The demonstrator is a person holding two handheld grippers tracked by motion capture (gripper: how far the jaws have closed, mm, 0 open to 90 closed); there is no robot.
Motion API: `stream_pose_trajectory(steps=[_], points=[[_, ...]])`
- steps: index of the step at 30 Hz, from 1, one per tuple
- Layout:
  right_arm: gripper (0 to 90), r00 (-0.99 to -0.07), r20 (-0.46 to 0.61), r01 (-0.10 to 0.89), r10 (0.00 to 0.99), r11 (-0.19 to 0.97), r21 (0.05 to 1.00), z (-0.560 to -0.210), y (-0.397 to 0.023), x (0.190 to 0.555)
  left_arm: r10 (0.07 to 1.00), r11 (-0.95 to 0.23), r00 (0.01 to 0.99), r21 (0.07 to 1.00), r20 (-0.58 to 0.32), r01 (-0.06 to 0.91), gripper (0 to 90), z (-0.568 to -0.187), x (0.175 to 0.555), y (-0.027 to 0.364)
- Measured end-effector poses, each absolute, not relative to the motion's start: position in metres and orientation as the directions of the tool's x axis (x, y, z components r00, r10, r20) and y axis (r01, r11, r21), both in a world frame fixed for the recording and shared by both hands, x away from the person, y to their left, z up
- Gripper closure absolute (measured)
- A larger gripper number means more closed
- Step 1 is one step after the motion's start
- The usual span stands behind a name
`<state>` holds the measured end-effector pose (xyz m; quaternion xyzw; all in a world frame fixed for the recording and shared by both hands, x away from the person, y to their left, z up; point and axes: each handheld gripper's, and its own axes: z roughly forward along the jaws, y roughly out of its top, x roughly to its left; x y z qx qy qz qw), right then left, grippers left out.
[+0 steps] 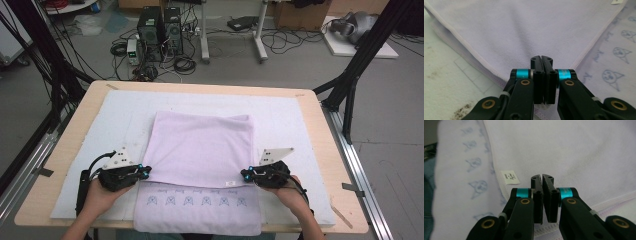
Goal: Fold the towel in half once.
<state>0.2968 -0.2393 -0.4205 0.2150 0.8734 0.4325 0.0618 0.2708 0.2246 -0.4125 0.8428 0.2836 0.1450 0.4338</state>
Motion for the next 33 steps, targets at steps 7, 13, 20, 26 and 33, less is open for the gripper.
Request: stream_pose_trajectory(steps=[7,13,20,26,33], points=[[87.2,-0.923,0.062,0.270,0.380,0.523,0.808,-0.392,-0.247,0.275,0.557,-0.475,0.830,0.831,0.030,0.289,88.1,-0.388,0.227,0.230],[71.1,-0.964,0.137,0.246,0.228,0.568,0.785,-0.380,-0.257,0.243,0.507,-0.511,0.862,0.808,0.007,0.294,71.0,-0.385,0.198,0.236],[64.2,-0.935,0.118,0.298,0.335,0.562,0.772,-0.408,-0.246,0.274,0.542,-0.517,0.840,0.794,0.013,0.321,63.4,-0.412,0.230,0.224],[62.6,-0.929,0.089,0.309,0.360,0.620,0.721,-0.432,-0.230,0.287,0.542,-0.555,0.841,0.750,-0.002,0.360,62.5,-0.442,0.248,0.214],[81.1,-0.916,0.081,0.323,0.393,0.603,0.730,-0.444,-0.231,0.282,0.530,-0.566,0.846,0.766,0.054,0.306,87.7,-0.442,0.241,0.210]])
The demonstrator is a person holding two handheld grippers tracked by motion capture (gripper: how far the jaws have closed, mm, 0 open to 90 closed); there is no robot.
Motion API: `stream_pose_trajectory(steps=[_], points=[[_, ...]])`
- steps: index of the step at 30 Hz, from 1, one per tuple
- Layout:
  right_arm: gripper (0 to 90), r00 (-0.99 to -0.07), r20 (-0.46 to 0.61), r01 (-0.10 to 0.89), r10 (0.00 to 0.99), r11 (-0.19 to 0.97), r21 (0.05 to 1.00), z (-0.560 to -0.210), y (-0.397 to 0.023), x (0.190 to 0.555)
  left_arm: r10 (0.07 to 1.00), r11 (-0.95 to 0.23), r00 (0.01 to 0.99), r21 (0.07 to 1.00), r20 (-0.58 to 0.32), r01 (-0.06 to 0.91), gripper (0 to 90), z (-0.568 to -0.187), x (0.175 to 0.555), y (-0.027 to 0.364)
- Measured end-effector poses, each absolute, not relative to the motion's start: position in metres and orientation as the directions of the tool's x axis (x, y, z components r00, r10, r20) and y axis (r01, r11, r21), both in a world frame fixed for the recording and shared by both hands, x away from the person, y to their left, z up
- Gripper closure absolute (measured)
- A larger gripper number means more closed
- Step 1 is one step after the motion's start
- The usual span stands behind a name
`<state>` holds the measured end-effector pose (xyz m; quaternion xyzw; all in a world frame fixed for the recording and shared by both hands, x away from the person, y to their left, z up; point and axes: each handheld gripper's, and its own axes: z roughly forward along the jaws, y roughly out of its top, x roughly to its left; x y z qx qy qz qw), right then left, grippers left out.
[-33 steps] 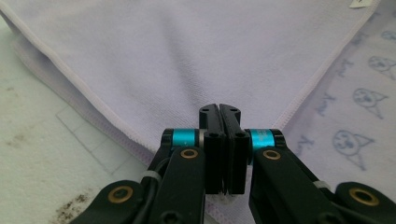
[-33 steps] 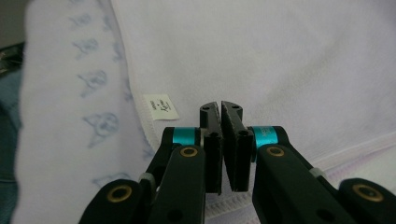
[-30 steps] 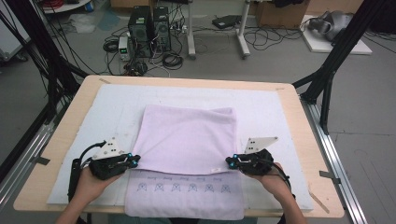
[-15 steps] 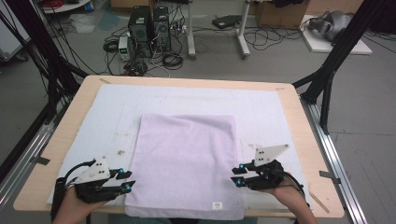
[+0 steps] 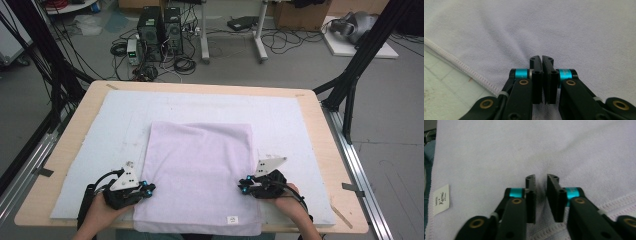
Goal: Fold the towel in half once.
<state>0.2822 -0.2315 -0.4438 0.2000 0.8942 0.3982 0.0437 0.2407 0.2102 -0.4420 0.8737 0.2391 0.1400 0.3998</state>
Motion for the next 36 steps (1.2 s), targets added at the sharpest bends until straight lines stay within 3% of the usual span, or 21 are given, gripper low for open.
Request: stream_pose_trajectory(steps=[2,9,14,20,25,26,31,36], points=[[84.0,-0.916,0.083,0.324,0.393,0.600,0.731,-0.443,-0.232,0.282,0.536,-0.552,0.842,0.777,0.053,0.302,88.0,-0.437,0.236,0.213],[82.1,-0.920,0.077,0.314,0.384,0.606,0.731,-0.441,-0.234,0.278,0.511,-0.526,0.859,0.801,0.029,0.286,87.2,-0.422,0.212,0.224],[72.7,-0.918,0.086,0.317,0.388,0.586,0.745,-0.434,-0.237,0.281,0.535,-0.509,0.845,0.796,-0.006,0.328,65.1,-0.421,0.222,0.227],[64.6,-0.880,0.054,0.338,0.471,0.543,0.769,-0.415,-0.244,0.308,0.635,-0.438,0.772,0.820,-0.009,0.369,59.0,-0.413,0.271,0.229],[55.6,-0.834,0.054,0.381,0.549,0.502,0.777,-0.405,-0.251,0.357,0.743,-0.393,0.669,0.822,0.019,0.413,57.3,-0.411,0.327,0.230],[54.7,-0.822,0.060,0.399,0.566,0.498,0.770,-0.404,-0.252,0.369,0.759,-0.355,0.651,0.826,-0.019,0.437,57.0,-0.411,0.340,0.232],[44.3,-0.758,0.031,0.461,0.652,0.501,0.733,-0.410,-0.255,0.419,0.838,-0.296,0.544,0.805,-0.039,0.514,50.5,-0.423,0.390,0.230],[38.9,-0.715,0.006,0.495,0.699,0.499,0.712,-0.429,-0.250,0.441,0.871,-0.249,0.487,0.799,-0.062,0.547,42.0,-0.432,0.415,0.217]])
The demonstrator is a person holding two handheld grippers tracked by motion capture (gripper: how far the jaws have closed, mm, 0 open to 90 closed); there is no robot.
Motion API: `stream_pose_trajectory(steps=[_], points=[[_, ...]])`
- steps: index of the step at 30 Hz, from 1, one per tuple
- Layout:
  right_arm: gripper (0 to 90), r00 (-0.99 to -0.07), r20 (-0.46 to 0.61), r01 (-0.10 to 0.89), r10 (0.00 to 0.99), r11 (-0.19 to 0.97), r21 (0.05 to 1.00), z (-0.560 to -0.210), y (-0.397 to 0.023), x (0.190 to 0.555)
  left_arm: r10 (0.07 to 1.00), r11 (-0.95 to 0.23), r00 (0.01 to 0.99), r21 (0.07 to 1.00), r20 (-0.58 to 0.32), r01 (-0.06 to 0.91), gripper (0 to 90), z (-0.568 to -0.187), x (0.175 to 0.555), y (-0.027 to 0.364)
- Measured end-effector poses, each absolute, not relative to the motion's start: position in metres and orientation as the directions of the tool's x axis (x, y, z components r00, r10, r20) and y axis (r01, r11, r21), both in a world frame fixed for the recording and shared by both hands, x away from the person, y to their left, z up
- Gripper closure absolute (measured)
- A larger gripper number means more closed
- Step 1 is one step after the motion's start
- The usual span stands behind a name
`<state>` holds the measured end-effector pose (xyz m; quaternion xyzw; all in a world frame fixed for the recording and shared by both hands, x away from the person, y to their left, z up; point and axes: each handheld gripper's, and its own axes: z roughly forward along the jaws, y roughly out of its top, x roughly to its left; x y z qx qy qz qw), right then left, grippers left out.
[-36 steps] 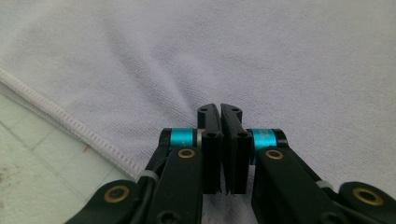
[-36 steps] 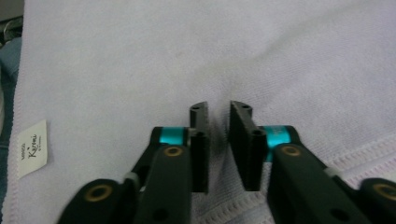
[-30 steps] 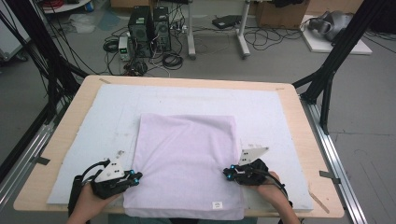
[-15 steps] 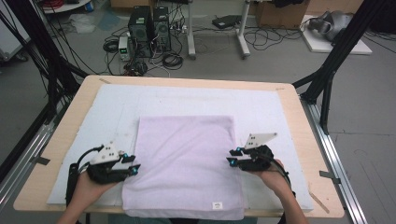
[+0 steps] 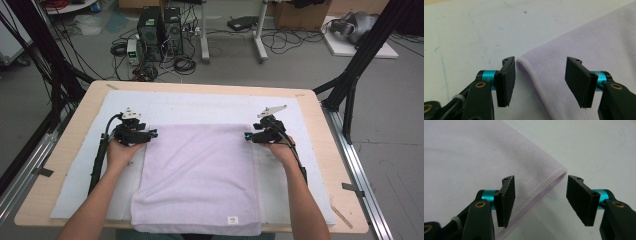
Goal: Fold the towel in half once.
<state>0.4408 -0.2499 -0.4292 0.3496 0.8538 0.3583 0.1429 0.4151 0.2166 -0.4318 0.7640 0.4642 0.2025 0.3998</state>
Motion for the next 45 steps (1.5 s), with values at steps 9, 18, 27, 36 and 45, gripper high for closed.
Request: stream_pose_trajectory(steps=[9,18,27,36,45], points=[[81.0,-0.732,0.059,0.498,0.679,0.473,0.727,-0.443,-0.238,0.448,0.861,-0.300,0.508,0.777,-0.029,0.553,80.5,-0.446,0.423,0.213],[86.7,-0.705,-0.029,0.438,0.709,0.466,0.769,-0.395,-0.229,0.454,0.864,-0.355,0.496,0.806,0.089,0.473,86.5,-0.383,0.446,0.206],[58.8,-0.658,-0.039,0.424,0.752,0.413,0.806,-0.336,-0.237,0.477,0.903,-0.309,0.410,0.855,0.126,0.417,59.1,-0.322,0.467,0.213],[45.5,-0.729,-0.023,0.436,0.684,0.490,0.755,-0.366,-0.231,0.452,0.881,-0.295,0.471,0.833,0.048,0.468,52.1,-0.369,0.426,0.242],[43.1,-0.820,-0.022,0.343,0.573,0.522,0.781,-0.373,-0.217,0.385,0.797,-0.356,0.603,0.838,0.040,0.415,46.8,-0.391,0.356,0.241]])
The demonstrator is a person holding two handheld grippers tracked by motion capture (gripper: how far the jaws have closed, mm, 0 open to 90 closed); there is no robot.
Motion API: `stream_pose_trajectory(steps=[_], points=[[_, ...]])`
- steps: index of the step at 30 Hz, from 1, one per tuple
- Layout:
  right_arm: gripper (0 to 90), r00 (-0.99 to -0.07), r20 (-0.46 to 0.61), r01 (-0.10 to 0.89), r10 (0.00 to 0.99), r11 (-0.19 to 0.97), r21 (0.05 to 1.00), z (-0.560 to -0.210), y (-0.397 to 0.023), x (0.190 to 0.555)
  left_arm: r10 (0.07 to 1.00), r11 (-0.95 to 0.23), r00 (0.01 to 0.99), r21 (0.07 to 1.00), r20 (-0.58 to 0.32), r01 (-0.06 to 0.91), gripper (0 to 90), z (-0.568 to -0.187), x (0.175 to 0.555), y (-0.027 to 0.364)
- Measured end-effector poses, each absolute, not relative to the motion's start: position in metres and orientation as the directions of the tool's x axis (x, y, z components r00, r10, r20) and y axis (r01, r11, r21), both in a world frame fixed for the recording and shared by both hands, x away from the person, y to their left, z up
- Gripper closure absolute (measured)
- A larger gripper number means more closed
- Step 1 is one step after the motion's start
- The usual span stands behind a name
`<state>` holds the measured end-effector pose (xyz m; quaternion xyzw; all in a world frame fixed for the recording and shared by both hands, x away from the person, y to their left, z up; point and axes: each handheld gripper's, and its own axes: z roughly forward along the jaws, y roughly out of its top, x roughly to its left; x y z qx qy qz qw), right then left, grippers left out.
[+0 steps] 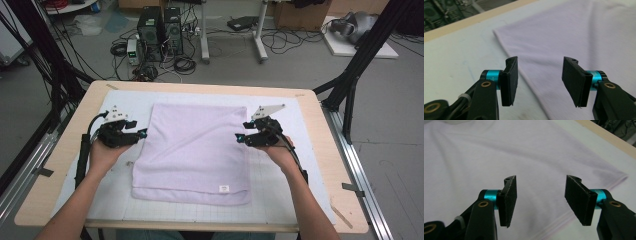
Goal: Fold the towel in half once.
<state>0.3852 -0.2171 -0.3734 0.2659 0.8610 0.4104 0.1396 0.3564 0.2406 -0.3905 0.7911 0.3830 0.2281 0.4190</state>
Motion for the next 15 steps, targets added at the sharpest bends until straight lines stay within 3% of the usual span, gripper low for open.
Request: stream_pose_trajectory(steps=[4,9,15], points=[[43.5,-0.846,-0.014,0.310,0.533,0.514,0.800,-0.380,-0.214,0.355,0.754,-0.395,0.654,0.835,0.055,0.384,46.8,-0.399,0.326,0.237],[50.1,-0.883,0.001,0.286,0.470,0.535,0.795,-0.393,-0.215,0.321,0.719,-0.419,0.692,0.833,0.062,0.361,49.3,-0.413,0.291,0.237],[56.2,-0.912,0.001,0.255,0.411,0.563,0.786,-0.409,-0.219,0.291,0.657,-0.442,0.752,0.831,0.044,0.337,63.7,-0.426,0.264,0.239]])
